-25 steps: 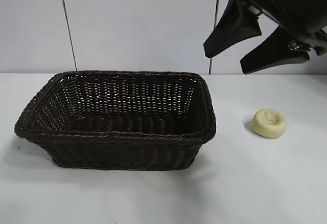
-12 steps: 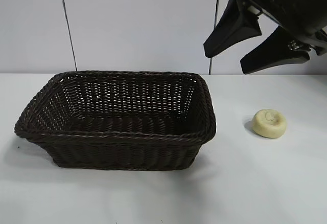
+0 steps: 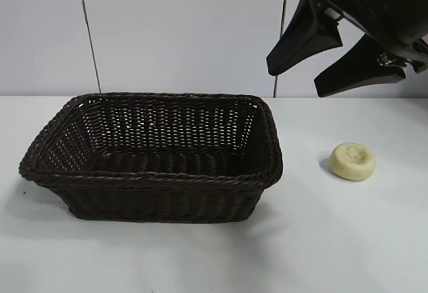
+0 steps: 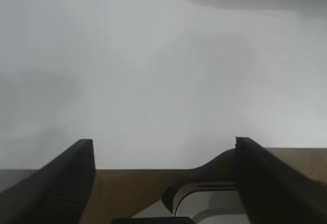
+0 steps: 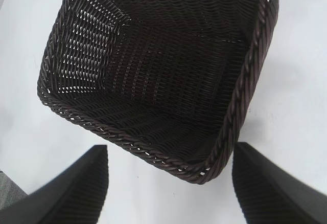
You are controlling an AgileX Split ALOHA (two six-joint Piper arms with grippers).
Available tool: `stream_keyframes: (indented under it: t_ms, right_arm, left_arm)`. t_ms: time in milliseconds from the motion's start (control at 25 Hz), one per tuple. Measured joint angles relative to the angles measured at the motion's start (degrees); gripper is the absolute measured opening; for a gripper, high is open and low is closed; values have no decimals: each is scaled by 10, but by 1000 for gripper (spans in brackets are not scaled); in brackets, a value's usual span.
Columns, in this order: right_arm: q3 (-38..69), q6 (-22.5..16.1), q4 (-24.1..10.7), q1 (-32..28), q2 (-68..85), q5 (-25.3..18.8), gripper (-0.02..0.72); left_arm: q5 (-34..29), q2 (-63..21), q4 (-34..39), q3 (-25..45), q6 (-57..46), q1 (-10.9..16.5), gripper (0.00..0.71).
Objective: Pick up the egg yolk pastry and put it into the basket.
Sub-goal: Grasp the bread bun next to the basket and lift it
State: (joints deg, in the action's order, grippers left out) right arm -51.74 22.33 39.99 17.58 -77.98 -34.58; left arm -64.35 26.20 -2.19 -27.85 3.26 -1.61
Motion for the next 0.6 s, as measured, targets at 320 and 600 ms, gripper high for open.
stream_keyframes:
  t_ms: [320,600]
  right_arm:
    - [0,0,0,0,0,0,496]
    - [0,-3,0,0,0,0,496]
  left_arm:
    - [7,-22,0,0,0,0,543]
    - [7,-100,0,1,0,0,542]
